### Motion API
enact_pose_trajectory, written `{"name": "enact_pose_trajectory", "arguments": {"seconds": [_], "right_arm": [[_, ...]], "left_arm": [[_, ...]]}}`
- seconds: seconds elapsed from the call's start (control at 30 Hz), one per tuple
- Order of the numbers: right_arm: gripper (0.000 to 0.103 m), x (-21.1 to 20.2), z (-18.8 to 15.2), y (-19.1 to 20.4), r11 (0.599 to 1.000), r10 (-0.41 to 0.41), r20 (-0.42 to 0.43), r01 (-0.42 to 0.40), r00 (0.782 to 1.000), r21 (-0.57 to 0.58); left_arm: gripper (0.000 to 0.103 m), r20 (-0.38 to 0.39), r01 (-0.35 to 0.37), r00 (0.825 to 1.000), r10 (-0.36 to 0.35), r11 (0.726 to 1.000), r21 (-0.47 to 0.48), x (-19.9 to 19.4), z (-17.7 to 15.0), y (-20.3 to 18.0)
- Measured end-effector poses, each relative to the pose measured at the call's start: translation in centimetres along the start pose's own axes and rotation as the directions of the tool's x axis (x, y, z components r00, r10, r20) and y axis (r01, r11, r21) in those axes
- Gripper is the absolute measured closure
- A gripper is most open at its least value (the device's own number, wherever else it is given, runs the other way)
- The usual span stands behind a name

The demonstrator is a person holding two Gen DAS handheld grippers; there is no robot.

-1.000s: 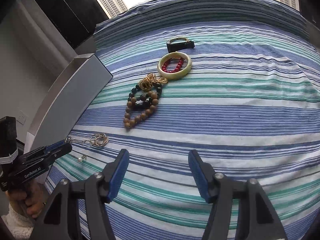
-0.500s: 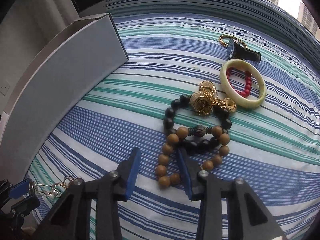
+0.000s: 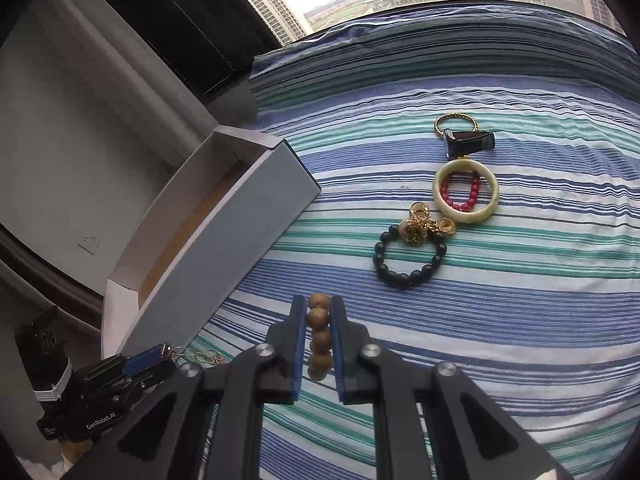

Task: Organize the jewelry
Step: 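Grasp the wooden bead bracelet with the right gripper while the left holds the pendant, then carry the pendant and bracelet into the white box and open both grippers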

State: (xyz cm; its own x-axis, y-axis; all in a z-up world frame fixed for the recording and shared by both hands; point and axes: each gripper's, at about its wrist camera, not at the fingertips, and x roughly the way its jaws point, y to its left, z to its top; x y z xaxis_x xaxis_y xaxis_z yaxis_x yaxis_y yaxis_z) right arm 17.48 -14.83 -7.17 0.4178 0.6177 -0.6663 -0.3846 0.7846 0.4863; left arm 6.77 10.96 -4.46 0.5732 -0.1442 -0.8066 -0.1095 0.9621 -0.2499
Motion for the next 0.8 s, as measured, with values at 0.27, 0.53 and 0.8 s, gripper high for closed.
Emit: {"name": "enact_pose_trajectory", "arguments": {"seconds": [0.27,0.53,0.8], "right_arm": [[0.091,-2.8,-0.2,3.4,0.995,0.090,0.035,-0.088,0.995,-0.050],[0.091,-3.5,-0.4,5.7,0.988,0.120,0.032,-0.116,0.992,-0.101],[0.091,-3.4,0.1,7.3,0.983,0.123,0.031,-0.117,0.992,-0.144]], "left_arm": [[0.073,0.047,-0.063,0.997,0.061,0.998,0.022,-2.8,0.8,-0.3],[0.073,0.058,-0.085,0.995,0.083,0.996,0.026,-3.7,0.7,-0.3],[0.073,0.079,-0.123,0.990,0.121,0.992,0.029,-4.2,1.0,-0.2]]}}
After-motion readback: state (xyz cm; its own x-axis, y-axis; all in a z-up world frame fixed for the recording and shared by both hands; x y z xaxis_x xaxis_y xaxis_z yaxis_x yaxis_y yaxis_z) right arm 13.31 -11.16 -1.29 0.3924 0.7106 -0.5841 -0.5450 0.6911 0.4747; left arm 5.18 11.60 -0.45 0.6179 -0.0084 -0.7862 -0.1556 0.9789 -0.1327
